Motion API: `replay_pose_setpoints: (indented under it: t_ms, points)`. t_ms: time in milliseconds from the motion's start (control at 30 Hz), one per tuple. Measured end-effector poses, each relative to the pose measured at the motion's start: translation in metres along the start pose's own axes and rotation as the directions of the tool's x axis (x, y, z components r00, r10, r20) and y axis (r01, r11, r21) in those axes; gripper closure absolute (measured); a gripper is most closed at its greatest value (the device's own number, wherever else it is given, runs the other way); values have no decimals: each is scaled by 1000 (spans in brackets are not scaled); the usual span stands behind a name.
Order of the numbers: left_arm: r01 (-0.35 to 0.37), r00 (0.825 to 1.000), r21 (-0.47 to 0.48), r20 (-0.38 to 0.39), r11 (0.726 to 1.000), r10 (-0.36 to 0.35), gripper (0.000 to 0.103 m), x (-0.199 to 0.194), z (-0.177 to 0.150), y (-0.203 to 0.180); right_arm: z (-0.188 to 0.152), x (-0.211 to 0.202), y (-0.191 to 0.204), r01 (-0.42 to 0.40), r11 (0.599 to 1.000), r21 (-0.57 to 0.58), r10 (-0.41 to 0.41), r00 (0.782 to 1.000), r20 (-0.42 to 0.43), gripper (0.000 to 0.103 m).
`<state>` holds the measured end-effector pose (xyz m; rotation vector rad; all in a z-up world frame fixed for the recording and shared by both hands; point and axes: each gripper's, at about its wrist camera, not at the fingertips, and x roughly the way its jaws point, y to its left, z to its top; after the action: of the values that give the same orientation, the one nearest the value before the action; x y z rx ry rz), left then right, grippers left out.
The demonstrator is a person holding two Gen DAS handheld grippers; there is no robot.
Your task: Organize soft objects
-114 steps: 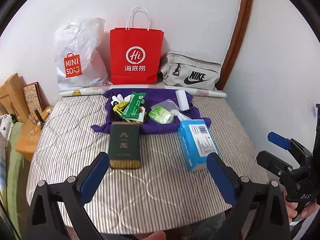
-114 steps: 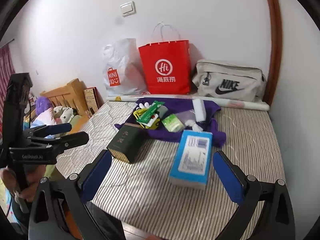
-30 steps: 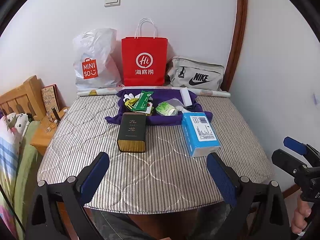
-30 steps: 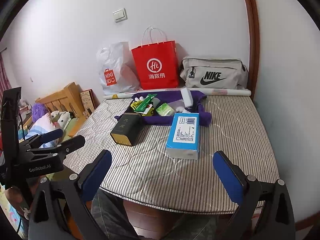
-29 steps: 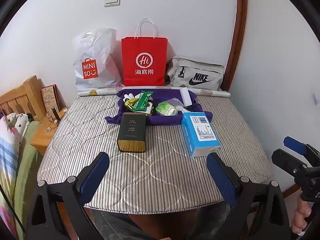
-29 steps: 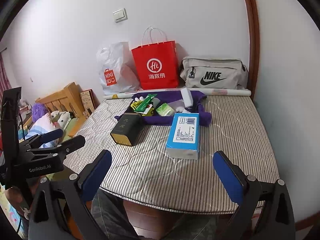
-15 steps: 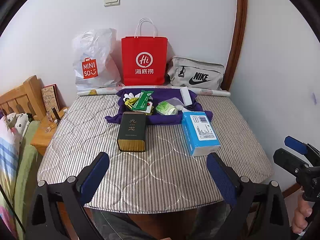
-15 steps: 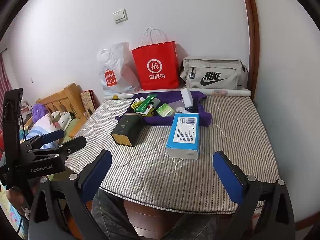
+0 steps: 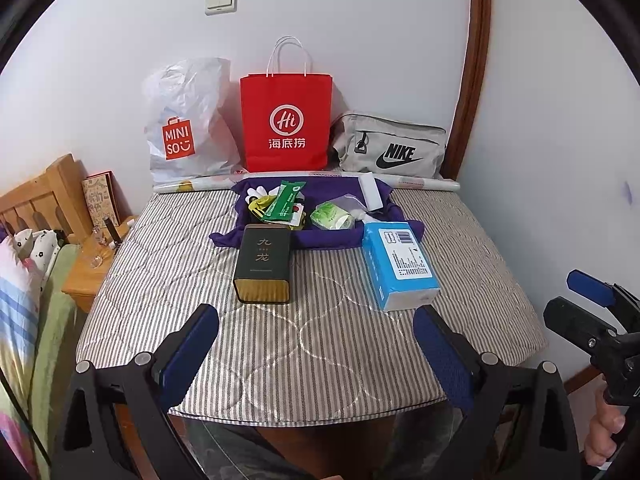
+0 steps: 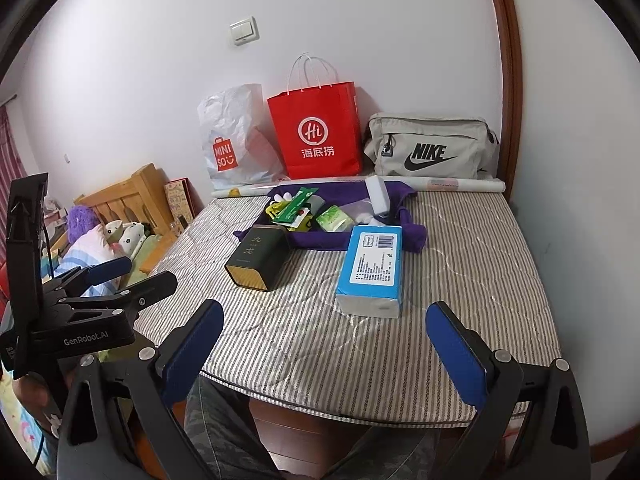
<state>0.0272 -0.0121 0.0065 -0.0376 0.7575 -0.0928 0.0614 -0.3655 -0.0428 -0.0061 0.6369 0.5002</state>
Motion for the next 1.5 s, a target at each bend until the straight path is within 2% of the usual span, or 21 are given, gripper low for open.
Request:
replay_pose_setpoints:
  t_ms: [1500]
  points:
    - [-6,1000,20,17,1000,5,5,-7,5,2,0,-2,1,-15,1000,-23,15,1000,1,3]
